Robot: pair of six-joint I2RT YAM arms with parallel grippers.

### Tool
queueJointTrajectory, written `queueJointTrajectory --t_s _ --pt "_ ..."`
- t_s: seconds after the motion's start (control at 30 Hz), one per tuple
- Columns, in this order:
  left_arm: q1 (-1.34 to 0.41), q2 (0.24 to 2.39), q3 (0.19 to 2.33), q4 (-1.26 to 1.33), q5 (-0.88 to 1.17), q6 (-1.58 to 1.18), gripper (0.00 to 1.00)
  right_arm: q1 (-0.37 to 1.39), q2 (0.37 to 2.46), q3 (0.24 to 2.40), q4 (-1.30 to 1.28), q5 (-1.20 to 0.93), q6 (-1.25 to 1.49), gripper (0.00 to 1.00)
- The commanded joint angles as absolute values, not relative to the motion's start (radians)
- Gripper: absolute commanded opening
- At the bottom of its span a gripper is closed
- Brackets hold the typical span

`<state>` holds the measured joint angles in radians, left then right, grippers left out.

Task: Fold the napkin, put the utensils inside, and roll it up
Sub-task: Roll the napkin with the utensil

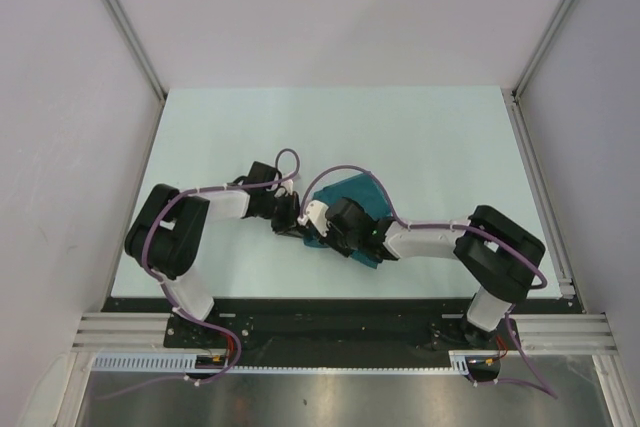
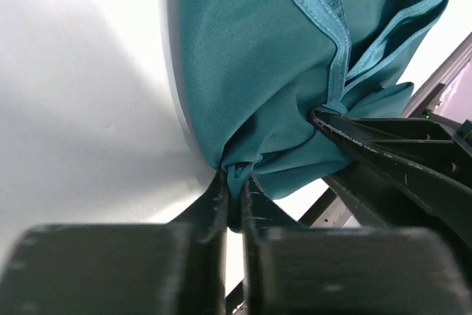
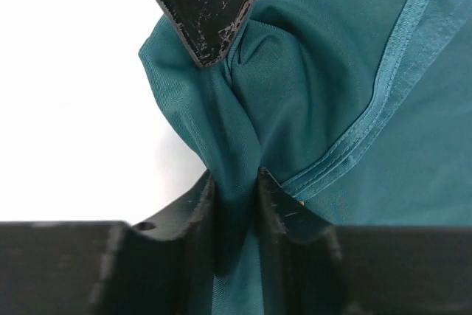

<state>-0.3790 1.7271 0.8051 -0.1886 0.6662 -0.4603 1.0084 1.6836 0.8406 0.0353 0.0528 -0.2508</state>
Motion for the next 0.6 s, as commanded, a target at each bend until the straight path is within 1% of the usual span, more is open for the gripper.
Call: queueJointTrajectory --t_s 0.0,0.07,0.1,0.17,0.2,0.23,0.33,0.43,0.57 --pt "-0.376 1.707 0.847 -0.158 0.689 -0.434 0.25 0.991 1.738 0.893 -0.171 -0.158 -0.195 0.17" --pt "-0.374 1.675 0.856 -0.163 0.664 -0.431 0.41 0.970 1.756 0.911 -0.212 -0.214 -0.178 0.11" --pt "-0.370 1.661 0.864 -0.166 0.626 -0.431 0.57 0.959 1.759 0.931 -0.242 -0.274 -0.157 0.08" --pt "-0.365 1.605 0.862 -0.170 0.591 -0.419 0.65 0.937 1.766 0.946 -0.265 -0.346 -0.134 0.06" --pt "-0.362 1.583 0.859 -0.172 0.565 -0.413 0.71 0.908 1.764 0.953 -0.278 -0.420 -0.106 0.06" --pt "-0.362 1.562 0.854 -0.172 0.517 -0.405 0.73 0.894 1.764 0.963 -0.278 -0.457 -0.094 0.05" --pt "-0.362 1.474 0.810 -0.158 0.436 -0.385 0.75 0.829 1.781 0.992 -0.284 -0.598 -0.042 0.02" --pt "-0.370 1.390 0.740 -0.091 0.397 -0.390 0.74 0.781 1.821 1.028 -0.307 -0.716 -0.008 0.00" --pt "-0.413 1.290 0.620 -0.003 0.370 -0.391 0.74 0.723 1.913 1.097 -0.331 -0.889 0.032 0.00"
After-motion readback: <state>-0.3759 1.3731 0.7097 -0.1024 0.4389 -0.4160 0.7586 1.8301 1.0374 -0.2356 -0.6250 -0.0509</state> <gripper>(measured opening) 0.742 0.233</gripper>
